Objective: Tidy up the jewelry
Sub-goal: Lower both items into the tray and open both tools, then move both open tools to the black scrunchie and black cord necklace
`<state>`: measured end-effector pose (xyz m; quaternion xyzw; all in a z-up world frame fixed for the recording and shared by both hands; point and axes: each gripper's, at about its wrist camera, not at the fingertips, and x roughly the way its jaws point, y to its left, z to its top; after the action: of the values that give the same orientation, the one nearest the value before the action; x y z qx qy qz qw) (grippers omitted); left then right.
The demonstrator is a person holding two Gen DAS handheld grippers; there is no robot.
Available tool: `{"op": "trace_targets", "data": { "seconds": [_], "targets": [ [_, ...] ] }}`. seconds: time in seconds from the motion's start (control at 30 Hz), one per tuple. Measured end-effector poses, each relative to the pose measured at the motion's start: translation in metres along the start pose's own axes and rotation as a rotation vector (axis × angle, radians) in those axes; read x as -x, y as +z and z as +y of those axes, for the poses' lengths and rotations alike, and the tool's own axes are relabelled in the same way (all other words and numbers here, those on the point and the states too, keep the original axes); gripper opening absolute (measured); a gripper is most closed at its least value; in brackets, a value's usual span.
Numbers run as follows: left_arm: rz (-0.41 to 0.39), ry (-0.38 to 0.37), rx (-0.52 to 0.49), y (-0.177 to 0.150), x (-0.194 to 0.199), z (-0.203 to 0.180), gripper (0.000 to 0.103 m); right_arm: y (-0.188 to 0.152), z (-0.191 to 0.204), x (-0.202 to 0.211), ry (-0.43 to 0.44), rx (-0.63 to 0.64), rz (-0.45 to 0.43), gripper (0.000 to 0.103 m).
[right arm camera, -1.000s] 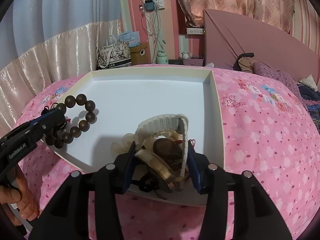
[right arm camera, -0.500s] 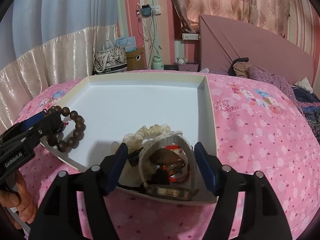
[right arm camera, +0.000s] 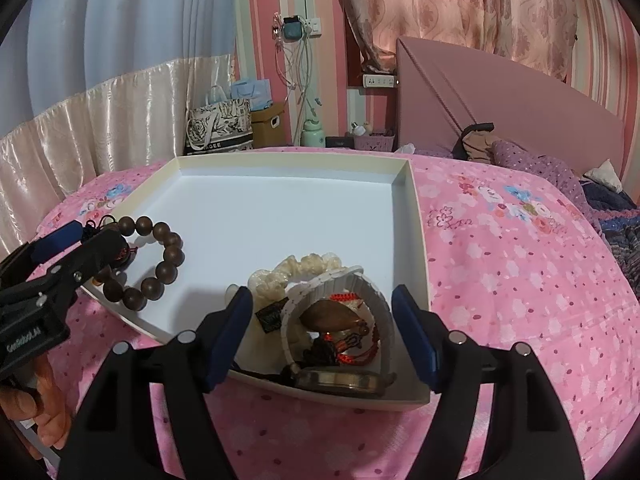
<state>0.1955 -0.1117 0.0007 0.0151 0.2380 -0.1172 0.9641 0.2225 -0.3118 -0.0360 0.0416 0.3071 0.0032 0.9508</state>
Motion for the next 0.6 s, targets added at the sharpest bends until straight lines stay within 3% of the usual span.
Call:
{"op": "trace_targets", "data": {
  "seconds": [0.23,0.37,0.47,0.6],
  "targets": [
    [-0.021,0.001,0.000,0.001,0.007,0.001,0.086,0.001,0.002,0.000,-0.025,0.006,0.001,0.073],
    [0.022,0.022,0.037,0.016,0.013,0.014,0.086,0.001,0.001,0.001,-0.029,0.001,-0.009,0.073],
    [-0.032,0.060,0.004,0.027,0.050,0.034,0.086,0.000,0.000,0.004,-0.026,-0.010,-0.024,0.073],
    [-0.042,0.148,-0.038,0.012,0.098,0.086,0.086,0.000,-0.007,0.010,-0.005,-0.054,-0.038,0.073]
  ]
}}
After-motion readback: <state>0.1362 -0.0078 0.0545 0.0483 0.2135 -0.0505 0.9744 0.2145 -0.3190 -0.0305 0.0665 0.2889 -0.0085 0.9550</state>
